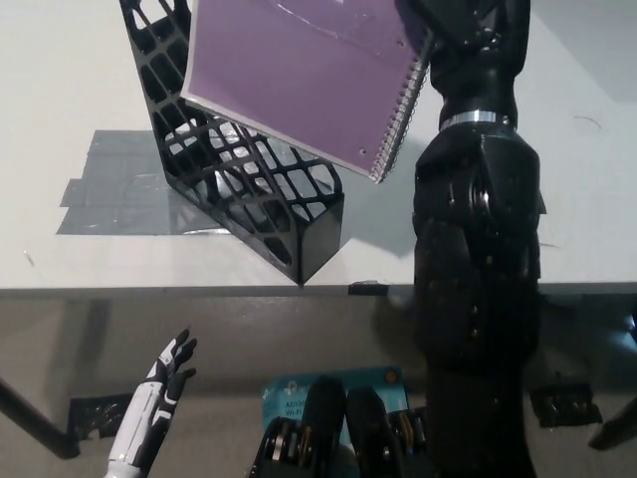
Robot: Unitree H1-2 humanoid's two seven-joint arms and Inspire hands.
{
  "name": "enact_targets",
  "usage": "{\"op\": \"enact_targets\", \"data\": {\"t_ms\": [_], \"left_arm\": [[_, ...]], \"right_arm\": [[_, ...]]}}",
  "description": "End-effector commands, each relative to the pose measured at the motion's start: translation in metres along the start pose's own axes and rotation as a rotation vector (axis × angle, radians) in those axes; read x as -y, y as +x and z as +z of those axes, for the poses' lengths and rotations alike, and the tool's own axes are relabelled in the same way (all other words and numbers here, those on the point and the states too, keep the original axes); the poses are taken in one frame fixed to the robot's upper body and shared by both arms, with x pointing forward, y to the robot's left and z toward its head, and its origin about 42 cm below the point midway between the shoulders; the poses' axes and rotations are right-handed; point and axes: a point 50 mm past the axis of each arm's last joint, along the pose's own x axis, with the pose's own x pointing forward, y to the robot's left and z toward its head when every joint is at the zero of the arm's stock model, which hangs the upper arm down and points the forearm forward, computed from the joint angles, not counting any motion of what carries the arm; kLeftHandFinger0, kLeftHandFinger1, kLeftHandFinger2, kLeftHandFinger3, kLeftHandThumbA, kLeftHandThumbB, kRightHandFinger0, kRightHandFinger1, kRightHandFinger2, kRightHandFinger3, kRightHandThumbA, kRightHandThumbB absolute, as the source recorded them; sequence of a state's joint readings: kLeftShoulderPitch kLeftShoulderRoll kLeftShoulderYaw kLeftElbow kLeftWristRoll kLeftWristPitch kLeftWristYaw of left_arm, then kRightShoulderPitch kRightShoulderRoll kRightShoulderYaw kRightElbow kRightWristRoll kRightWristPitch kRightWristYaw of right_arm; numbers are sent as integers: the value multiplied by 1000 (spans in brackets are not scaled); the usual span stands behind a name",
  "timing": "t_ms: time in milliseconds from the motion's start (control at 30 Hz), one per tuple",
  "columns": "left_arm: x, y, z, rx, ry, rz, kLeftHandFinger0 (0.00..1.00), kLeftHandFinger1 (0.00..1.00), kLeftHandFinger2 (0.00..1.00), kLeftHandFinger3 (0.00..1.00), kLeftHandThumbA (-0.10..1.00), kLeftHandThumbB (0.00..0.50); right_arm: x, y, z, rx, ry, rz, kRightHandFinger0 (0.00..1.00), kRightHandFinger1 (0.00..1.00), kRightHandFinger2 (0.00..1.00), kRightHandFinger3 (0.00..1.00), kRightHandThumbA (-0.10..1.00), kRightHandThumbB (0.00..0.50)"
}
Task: A person hands a notebook to the robot and the robot grabs it with its right hand and places it in the magazine stand kept in the centre of the desk infront of it.
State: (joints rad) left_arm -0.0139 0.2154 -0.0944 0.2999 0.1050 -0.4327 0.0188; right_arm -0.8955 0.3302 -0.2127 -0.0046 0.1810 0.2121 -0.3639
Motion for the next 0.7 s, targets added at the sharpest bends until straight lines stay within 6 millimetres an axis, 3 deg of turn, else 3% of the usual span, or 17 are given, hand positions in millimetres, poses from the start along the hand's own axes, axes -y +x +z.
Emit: {"op": "enact_targets", "data": {"t_ms": [0,100,400,667], "left_arm": [[-10,7,10,70,24,5,907,997,1000,1000,1000,500],[-10,7,9,68,30,10,898,989,1000,1000,1000,500],[-9,7,9,66,40,11,883,988,1000,1000,1000,500],[-9,7,8,64,42,8,886,990,1000,1000,1000,500]], "right_arm": [[-53,5,44,272,123,64,0,0,0,0,850,25],[-50,6,51,297,129,48,0,0,0,0,902,43],[-50,5,77,342,222,12,0,0,0,0,875,76],[-51,1,93,362,243,11,0,0,0,0,885,61]]}}
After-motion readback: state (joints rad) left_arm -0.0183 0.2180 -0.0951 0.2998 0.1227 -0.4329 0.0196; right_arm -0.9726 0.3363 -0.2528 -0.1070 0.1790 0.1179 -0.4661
